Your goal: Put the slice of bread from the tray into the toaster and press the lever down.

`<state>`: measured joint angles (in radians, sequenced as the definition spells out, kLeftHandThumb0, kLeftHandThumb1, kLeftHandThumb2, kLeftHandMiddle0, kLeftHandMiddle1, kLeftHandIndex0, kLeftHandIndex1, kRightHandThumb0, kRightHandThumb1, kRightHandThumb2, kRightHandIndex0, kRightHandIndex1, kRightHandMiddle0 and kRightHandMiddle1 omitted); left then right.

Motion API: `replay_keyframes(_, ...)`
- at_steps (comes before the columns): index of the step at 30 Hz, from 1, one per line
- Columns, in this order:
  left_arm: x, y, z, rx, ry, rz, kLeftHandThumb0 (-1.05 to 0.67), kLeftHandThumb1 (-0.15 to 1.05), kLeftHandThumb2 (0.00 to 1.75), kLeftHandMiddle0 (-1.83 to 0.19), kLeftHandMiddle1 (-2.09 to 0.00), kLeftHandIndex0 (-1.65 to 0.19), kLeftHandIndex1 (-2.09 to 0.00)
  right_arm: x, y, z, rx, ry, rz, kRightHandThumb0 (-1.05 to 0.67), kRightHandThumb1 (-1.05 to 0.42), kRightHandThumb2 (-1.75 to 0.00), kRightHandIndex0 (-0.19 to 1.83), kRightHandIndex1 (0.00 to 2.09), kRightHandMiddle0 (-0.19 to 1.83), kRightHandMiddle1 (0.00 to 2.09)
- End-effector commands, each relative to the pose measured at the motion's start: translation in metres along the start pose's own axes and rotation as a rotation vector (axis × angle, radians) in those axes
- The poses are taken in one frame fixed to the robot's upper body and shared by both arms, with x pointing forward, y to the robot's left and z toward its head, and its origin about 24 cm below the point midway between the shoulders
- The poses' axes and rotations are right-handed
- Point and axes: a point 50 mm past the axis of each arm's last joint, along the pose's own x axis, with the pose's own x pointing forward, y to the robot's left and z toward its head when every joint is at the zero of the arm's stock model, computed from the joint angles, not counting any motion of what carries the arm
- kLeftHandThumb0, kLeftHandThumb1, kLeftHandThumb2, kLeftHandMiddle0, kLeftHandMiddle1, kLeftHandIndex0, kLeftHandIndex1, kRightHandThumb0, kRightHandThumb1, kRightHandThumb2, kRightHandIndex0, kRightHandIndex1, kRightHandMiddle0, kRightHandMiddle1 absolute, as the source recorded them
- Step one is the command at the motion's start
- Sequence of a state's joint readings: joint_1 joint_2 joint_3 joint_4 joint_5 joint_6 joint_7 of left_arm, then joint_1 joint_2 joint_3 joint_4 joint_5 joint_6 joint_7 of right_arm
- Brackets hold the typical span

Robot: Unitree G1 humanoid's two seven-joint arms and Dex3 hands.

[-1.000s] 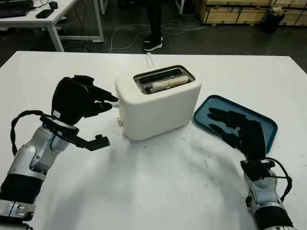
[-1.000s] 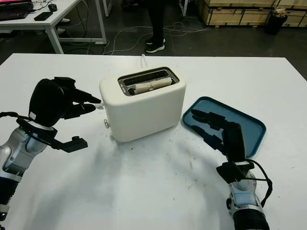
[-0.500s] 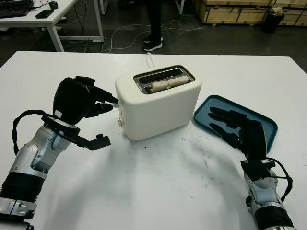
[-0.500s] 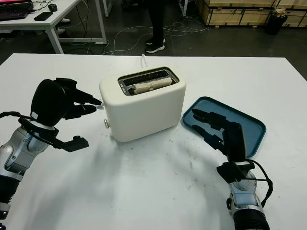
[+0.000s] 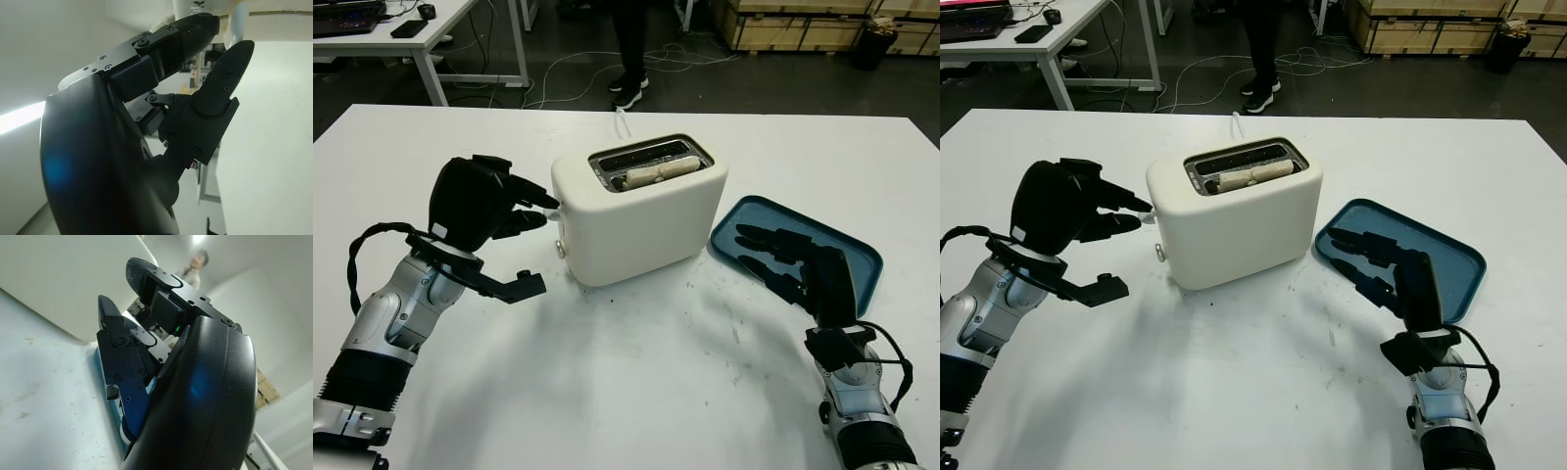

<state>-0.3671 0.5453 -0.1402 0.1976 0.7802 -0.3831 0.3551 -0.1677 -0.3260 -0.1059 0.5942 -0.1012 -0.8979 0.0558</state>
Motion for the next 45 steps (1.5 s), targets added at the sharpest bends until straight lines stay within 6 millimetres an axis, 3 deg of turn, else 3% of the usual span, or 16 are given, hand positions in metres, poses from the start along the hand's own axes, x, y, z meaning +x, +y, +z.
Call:
replay_keyframes(1, 0.01, -0.003, 0.007, -0.018, -0.023, -0.005, -0.04, 0.6, 0.0, -1.12, -1.16, -1.43, -0.02, 0.0, 0.0, 0.001, -0.007, -0.018, 0.016, -0.07, -0.92, 0.0, 1.05, 0.08, 0.99, 0.01)
replay_keyframes(35, 0.009, -0.013, 0.008, -0.044, 0.006, -0.055, -0.02, 0.62, 0.0, -1.11, -1.12, -1.43, -0.01, -0.004, -0.001, 0.002, -0.032, -0.018, 0.009, -0.07, -0.92, -0.02, 1.04, 0.06, 0.97, 0.0)
replay_keyframes(38, 0.004, -0.021, 0.009, -0.05, 0.018, -0.076, 0.0, 0.61, 0.0, -1.1, -1.11, -1.43, -0.01, -0.004, -0.001, 0.001, -0.024, -0.023, 0.001, -0.07, -0.92, -0.03, 1.04, 0.06, 0.97, 0.0)
replay_keyframes(45, -0.017, -0.06, 0.012, -0.054, 0.046, -0.254, -0.01, 0.6, 0.0, -1.18, -0.93, -1.42, 0.0, -0.006, -0.004, 0.001, -0.022, -0.013, -0.013, -0.08, -0.92, -0.06, 1.05, 0.06, 0.96, 0.0)
